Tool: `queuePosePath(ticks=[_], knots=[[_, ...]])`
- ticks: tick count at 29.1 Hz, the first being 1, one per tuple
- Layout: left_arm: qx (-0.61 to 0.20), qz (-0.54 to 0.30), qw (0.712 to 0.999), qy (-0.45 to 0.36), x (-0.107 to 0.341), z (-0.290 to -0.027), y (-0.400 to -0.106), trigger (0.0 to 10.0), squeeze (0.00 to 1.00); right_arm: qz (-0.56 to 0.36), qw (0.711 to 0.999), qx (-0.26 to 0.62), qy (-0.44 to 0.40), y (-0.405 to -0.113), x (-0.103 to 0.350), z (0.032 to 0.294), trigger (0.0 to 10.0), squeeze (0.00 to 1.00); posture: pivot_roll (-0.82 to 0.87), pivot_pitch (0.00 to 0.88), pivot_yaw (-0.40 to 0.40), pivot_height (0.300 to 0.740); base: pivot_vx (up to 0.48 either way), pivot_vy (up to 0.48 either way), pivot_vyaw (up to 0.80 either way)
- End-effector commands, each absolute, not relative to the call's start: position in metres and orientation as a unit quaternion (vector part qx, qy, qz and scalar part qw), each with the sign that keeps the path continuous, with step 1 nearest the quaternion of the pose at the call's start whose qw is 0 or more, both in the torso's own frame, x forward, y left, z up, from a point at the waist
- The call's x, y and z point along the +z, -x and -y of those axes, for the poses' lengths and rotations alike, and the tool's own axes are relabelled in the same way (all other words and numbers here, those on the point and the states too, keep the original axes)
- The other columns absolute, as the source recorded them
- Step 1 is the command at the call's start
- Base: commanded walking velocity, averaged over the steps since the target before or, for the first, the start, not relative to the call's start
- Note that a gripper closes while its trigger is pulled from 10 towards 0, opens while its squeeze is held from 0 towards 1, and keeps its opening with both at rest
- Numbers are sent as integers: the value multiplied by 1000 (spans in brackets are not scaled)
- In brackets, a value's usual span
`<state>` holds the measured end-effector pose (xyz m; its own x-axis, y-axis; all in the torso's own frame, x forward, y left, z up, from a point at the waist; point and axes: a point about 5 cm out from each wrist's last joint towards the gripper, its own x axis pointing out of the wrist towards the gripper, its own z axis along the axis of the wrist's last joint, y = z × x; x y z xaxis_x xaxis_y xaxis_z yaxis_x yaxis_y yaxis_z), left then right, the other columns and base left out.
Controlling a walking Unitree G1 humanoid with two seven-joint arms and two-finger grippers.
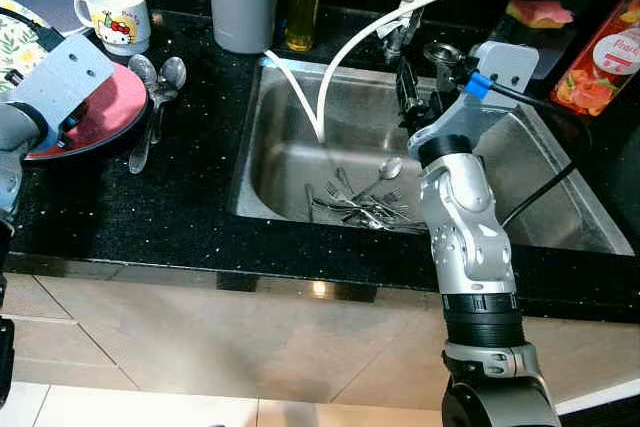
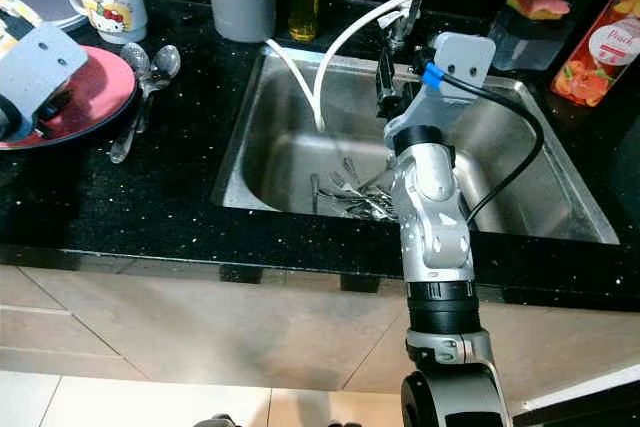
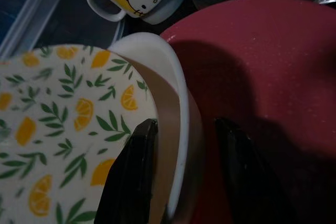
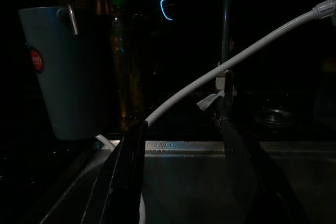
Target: Kitchen organization
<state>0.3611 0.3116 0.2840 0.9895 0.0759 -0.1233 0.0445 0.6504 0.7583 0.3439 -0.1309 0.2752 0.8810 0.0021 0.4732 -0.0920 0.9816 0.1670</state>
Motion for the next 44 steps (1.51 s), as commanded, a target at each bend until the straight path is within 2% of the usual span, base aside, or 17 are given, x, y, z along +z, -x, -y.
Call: queuePosePath(ticks=[1, 21, 44], knots=[[-10, -109, 910, -400, 269, -316, -361, 10000, 0, 235, 967, 20, -93, -345, 270, 133, 10000, 0, 307, 93, -99, 740, 0, 0, 0], [-19, -105, 909, -402, 268, -312, -358, 10000, 0, 239, 966, 28, -94, -346, 273, 131, 10000, 0, 337, 95, -105, 740, 0, 0, 0], [-21, -104, 910, -402, 272, -309, -357, 10000, 0, 239, 966, 28, -94, -346, 275, 130, 10000, 0, 298, 104, -115, 740, 0, 0, 0]])
